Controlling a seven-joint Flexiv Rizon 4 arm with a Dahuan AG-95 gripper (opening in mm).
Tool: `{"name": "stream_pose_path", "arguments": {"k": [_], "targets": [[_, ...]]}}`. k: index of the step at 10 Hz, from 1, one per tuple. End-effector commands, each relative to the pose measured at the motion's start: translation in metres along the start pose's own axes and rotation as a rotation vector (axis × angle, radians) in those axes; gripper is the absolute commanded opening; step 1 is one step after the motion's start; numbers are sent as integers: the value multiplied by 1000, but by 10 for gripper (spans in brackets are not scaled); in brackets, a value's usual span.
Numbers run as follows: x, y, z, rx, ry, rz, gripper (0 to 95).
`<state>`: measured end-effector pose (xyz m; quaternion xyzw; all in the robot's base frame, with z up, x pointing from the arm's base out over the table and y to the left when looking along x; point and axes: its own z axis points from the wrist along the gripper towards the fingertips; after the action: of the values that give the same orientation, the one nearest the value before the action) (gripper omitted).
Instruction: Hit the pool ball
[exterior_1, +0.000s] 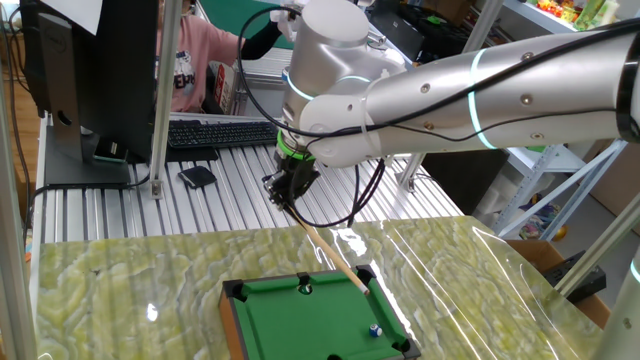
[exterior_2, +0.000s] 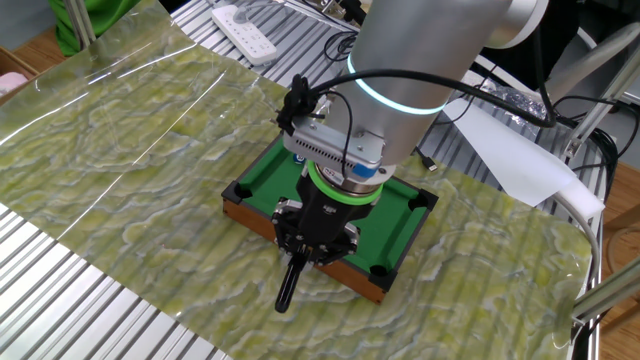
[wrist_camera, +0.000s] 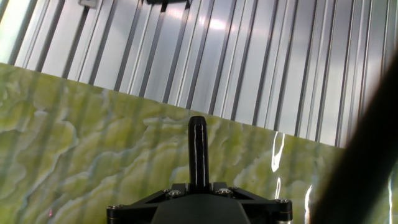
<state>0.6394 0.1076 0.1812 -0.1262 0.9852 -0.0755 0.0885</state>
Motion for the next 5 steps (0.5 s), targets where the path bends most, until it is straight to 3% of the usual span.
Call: {"name": "stream_pose_path", "arguments": {"k": [1,3,5], "targets": [[-1,0,1,-1,6,13,0],[-1,0,1,-10,23,32,0],[-1,0,1,-15,22,49,0]]}}
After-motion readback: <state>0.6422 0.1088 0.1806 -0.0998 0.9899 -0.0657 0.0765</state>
